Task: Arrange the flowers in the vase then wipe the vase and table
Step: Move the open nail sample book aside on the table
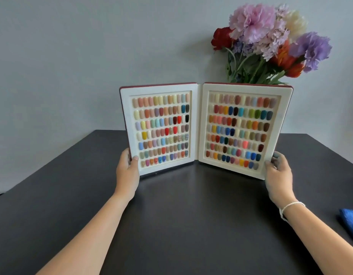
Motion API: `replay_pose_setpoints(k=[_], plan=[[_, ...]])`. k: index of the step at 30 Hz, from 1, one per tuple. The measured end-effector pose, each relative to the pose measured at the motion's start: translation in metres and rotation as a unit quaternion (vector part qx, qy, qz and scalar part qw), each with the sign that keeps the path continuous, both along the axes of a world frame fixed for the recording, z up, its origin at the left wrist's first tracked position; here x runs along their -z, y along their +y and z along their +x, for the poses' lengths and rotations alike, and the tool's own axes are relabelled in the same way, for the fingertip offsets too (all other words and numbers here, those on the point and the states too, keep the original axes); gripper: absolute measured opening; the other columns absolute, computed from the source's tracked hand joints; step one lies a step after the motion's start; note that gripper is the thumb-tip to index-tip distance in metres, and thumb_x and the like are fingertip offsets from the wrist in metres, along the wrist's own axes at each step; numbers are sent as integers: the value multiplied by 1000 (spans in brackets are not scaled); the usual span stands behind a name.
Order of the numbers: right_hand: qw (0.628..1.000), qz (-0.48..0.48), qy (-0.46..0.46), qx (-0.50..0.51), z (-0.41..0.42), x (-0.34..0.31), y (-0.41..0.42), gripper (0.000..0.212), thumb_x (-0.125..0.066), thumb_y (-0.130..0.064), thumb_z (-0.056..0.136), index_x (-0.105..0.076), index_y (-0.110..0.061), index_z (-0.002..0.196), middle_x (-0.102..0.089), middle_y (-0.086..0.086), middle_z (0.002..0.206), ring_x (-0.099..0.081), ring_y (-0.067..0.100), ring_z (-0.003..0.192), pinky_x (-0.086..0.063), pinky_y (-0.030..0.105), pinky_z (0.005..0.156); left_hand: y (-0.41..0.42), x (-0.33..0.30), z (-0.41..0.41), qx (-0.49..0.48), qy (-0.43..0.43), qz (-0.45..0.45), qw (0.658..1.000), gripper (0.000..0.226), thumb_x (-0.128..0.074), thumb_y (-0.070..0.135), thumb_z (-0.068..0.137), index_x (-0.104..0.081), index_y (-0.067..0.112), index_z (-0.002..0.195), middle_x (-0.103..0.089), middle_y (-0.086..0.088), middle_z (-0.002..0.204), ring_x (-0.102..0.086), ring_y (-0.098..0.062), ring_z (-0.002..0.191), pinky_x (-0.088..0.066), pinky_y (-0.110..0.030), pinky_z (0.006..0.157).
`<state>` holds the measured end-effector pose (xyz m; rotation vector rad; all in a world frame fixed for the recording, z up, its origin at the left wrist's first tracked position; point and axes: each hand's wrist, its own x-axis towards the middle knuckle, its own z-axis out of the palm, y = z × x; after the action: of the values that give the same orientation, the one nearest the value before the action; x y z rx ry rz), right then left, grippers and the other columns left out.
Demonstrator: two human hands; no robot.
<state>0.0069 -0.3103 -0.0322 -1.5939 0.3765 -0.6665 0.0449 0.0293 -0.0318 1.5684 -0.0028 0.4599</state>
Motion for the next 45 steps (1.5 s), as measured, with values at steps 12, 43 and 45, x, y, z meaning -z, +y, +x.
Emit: replay_pose_setpoints(k=[12,43,45], plan=[[997,12,-36,-62,90,3,109,31,-43,-10,93,-49,-20,121,-56,-3,107,-57,9,86,-44,21,68,108,-4,44,-89,-14,19,996,25,-42,19,95,-53,33,113,-63,16,110,-62,-9,103,-51,-29,83],[984,-42,-2,-176,266,8,213,40,-38,-16,95,-38,-24,134,-51,7,134,-50,24,119,-45,37,95,201,19,137,-199,-22,42,979,18,-41,20,96,-44,35,105,-57,17,106,-60,-3,91,-48,-17,65],[983,-42,0,-178,265,8,213,40,-38,-16,96,-38,-24,135,-51,7,134,-50,25,120,-45,36,94,200,19,136,-199,-22,46,979,17,-41,21,96,-43,34,105,-56,17,106,-59,-2,90,-48,-18,65]])
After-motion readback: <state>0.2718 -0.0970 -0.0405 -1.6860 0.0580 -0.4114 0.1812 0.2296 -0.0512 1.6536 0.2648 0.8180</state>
